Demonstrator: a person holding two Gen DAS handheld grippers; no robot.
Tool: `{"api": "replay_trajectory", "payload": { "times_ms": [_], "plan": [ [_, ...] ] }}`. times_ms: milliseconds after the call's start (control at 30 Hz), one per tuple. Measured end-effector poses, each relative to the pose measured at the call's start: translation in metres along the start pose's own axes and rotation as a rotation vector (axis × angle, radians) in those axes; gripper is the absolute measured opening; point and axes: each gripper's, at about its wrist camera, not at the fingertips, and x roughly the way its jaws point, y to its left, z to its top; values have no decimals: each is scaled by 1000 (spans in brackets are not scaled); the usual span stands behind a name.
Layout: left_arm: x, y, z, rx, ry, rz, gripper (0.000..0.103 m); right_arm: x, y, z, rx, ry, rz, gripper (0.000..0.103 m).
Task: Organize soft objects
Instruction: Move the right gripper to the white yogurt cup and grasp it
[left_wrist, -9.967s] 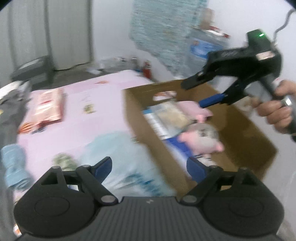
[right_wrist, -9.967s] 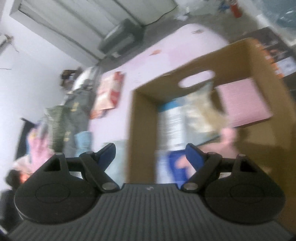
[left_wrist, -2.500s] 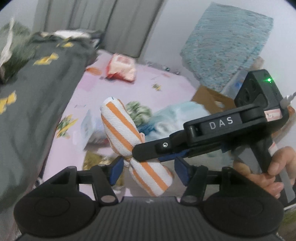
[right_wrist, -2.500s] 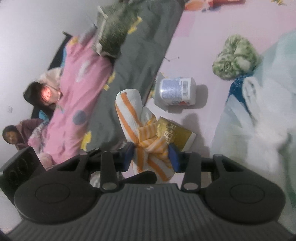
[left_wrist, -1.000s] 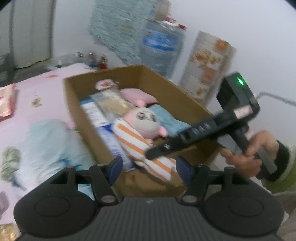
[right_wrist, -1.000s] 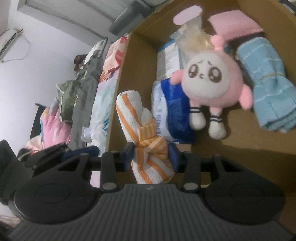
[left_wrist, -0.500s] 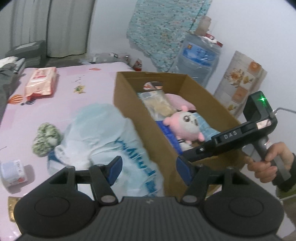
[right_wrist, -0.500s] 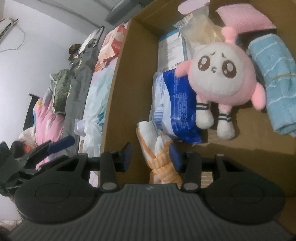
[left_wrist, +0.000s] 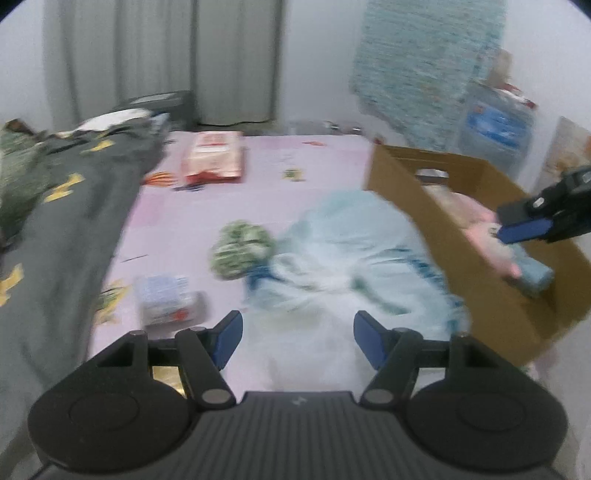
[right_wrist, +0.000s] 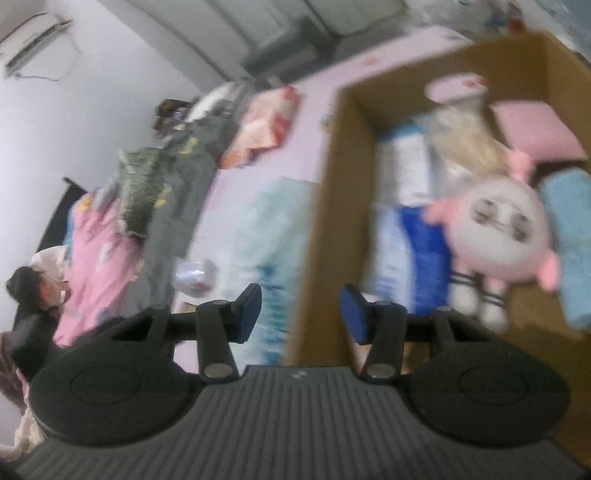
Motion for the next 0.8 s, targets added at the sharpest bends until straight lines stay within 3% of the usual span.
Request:
{"api": "replay_trajectory", "payload": {
  "times_ms": [167,467,600,667,733,800],
  "plan": [
    [-2,34,-9,-55,-9,87,68,34,47,6,-38,-3,126,49],
    [2,67,-21,-78,-17,142,67,116,107,8,10,83,271,50],
    [10,77,-24,-81,-6,150,66,163,139,14,-31,165,213,51],
    [12,84,-27,-100,-4,144,66,190,155,22,-67,212,141,56],
    [13,91,-30,-131,3,142,66,220,167,31,-86,254,74,68],
    [14,99,-34,-160,9,140,66,245,174,35,-93,281,18,70]
  ]
}}
